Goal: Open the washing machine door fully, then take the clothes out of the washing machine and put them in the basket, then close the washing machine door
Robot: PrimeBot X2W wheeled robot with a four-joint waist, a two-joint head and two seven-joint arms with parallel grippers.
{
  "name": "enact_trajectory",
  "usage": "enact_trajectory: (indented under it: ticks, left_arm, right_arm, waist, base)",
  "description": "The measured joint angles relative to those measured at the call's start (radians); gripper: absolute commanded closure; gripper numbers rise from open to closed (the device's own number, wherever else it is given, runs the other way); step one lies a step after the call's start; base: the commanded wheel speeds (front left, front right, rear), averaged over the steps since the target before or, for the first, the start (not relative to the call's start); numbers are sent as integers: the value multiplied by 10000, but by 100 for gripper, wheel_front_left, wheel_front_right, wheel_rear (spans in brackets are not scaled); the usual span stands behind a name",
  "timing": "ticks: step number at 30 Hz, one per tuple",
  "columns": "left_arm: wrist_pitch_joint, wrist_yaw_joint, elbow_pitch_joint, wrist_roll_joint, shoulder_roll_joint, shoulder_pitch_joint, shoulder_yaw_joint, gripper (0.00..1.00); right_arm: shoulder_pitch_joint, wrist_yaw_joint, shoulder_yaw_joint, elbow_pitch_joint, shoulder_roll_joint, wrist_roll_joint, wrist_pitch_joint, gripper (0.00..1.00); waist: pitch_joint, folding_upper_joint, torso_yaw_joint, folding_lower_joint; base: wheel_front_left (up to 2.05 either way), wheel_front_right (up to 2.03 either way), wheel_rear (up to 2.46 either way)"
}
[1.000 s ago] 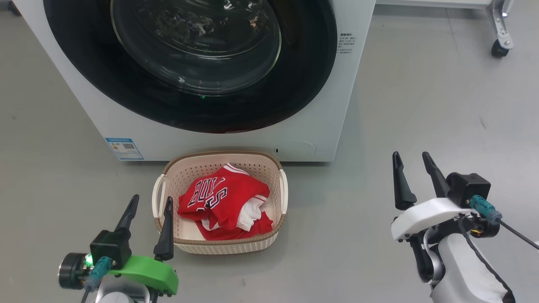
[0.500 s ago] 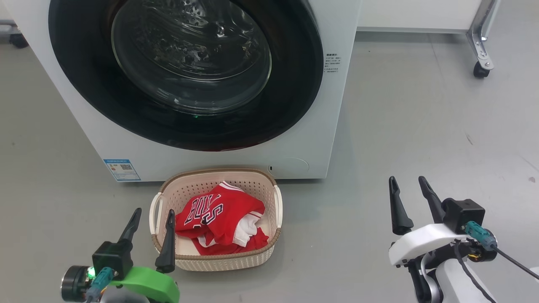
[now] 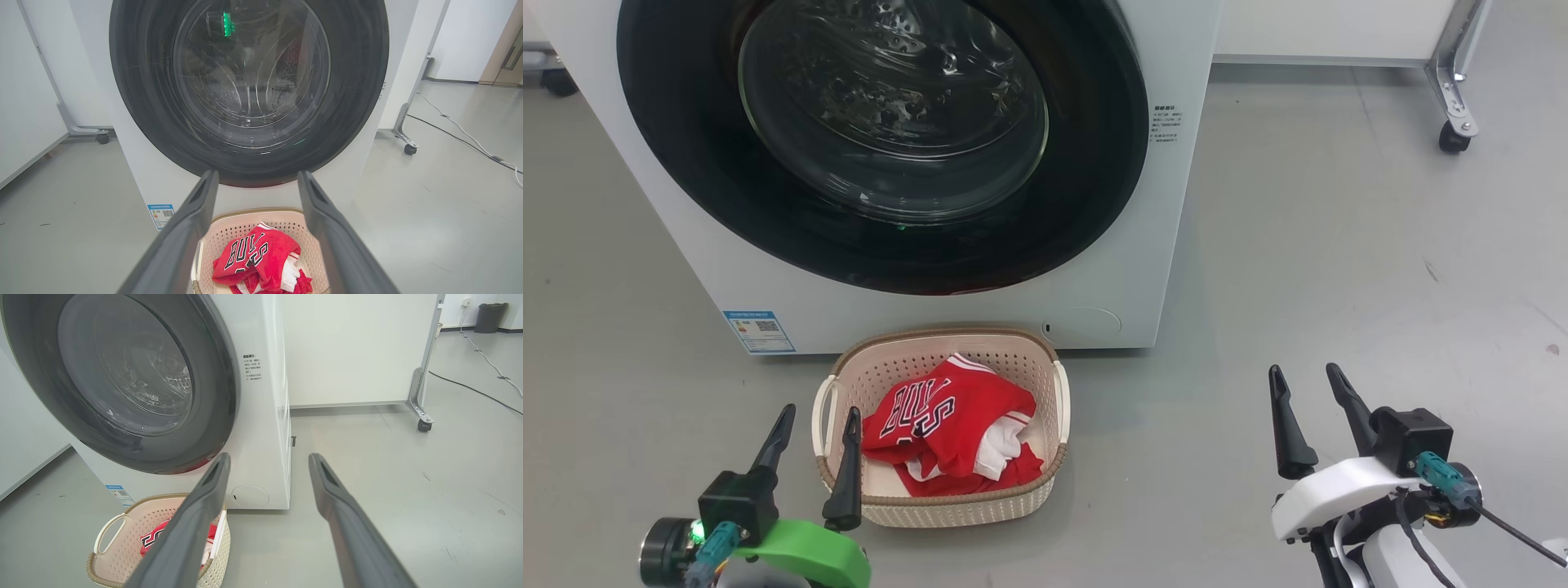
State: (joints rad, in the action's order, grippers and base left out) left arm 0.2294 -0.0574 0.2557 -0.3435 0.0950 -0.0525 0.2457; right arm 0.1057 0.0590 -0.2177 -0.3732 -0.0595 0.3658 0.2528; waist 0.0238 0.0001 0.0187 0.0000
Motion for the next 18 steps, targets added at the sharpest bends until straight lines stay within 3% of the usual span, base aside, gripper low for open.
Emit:
enact_trajectory:
  ticks: [18]
  left_arm:
    - [-8, -92, -54, 0, 2, 25, -15, 0]
  right_arm:
    - [-187, -194, -92, 130, 19, -182, 0, 0]
  waist:
    - [-27, 0, -21, 0]
  base:
    - [0, 0, 0]
